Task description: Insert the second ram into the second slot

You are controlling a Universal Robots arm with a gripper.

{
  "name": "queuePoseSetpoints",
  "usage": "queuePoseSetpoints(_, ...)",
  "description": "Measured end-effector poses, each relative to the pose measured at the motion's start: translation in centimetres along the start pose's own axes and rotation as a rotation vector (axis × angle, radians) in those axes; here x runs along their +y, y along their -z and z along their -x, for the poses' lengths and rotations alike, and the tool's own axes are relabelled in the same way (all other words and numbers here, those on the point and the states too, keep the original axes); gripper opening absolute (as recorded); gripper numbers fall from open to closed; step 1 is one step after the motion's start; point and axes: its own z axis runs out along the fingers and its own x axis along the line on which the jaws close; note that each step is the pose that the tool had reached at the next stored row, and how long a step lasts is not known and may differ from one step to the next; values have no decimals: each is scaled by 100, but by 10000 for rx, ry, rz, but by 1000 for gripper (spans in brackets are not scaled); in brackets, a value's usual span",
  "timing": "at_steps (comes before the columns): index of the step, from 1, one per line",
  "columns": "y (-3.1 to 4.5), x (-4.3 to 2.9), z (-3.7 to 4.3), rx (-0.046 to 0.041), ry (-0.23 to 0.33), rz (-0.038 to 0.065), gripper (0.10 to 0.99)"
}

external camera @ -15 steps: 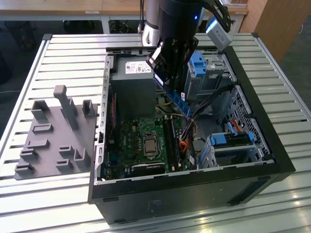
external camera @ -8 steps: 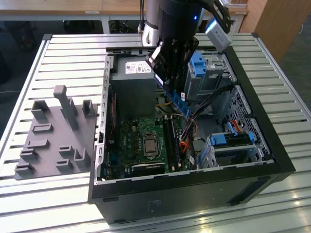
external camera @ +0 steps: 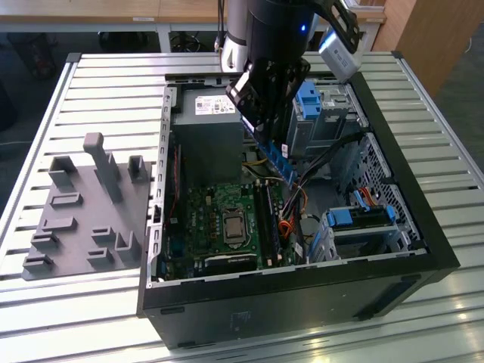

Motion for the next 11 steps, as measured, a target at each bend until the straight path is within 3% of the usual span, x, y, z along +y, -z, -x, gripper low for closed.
queuePoseSetpoints(11,0,0,0,-7,-397,0,137)
